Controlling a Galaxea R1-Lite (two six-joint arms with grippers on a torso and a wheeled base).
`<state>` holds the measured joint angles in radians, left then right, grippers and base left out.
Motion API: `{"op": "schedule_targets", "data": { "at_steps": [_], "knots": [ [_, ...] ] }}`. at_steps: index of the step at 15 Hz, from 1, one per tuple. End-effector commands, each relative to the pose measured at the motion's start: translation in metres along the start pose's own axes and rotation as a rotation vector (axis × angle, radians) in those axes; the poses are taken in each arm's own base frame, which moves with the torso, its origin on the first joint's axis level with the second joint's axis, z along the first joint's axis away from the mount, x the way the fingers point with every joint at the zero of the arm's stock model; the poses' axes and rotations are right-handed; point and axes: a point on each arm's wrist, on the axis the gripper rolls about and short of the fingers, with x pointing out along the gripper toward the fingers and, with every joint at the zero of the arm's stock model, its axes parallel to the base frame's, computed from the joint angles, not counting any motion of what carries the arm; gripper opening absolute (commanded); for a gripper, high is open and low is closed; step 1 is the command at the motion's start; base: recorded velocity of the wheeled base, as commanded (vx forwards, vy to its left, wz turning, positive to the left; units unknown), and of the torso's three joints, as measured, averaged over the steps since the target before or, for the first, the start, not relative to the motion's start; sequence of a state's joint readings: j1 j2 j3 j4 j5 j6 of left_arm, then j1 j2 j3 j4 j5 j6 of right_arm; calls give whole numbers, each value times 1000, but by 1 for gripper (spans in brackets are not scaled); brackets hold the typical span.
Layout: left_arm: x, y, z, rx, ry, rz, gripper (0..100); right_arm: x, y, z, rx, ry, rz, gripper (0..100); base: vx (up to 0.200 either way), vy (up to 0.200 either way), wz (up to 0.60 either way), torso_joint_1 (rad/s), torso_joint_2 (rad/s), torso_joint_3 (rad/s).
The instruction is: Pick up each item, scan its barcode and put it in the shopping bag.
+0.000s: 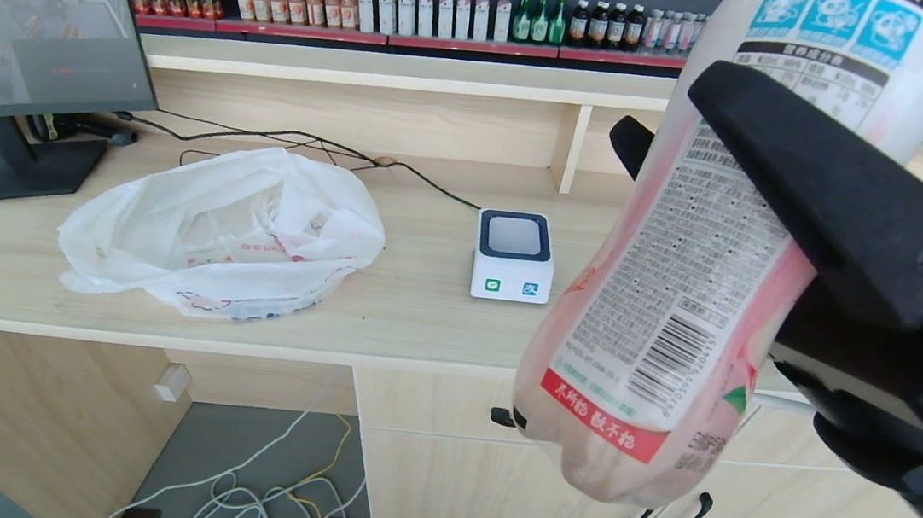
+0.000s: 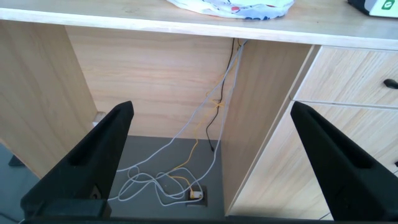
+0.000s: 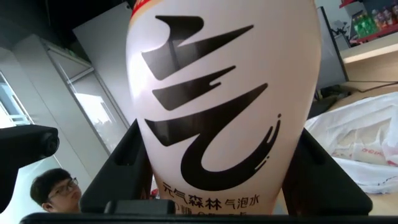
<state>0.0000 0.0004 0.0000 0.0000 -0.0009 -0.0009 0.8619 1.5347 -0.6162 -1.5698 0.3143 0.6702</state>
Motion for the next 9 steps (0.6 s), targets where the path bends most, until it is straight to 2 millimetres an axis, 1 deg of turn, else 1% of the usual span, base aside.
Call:
{"op": "schedule_targets", "data": {
  "at_steps": [1,4,9],
  "knots": [
    [0,0,0,-1,0,-1,100,1,-1,-1,1,3,-2,0,0,0,0,0,0,0],
    [0,0,0,-1,0,1,100,-1,-5,-6,7,20,-16,0,0,0,0,0,0,0],
    [0,0,0,-1,0,1,100,-1,-3,-11,1,35,-11,0,0,0,0,0,0,0]
  ]
}}
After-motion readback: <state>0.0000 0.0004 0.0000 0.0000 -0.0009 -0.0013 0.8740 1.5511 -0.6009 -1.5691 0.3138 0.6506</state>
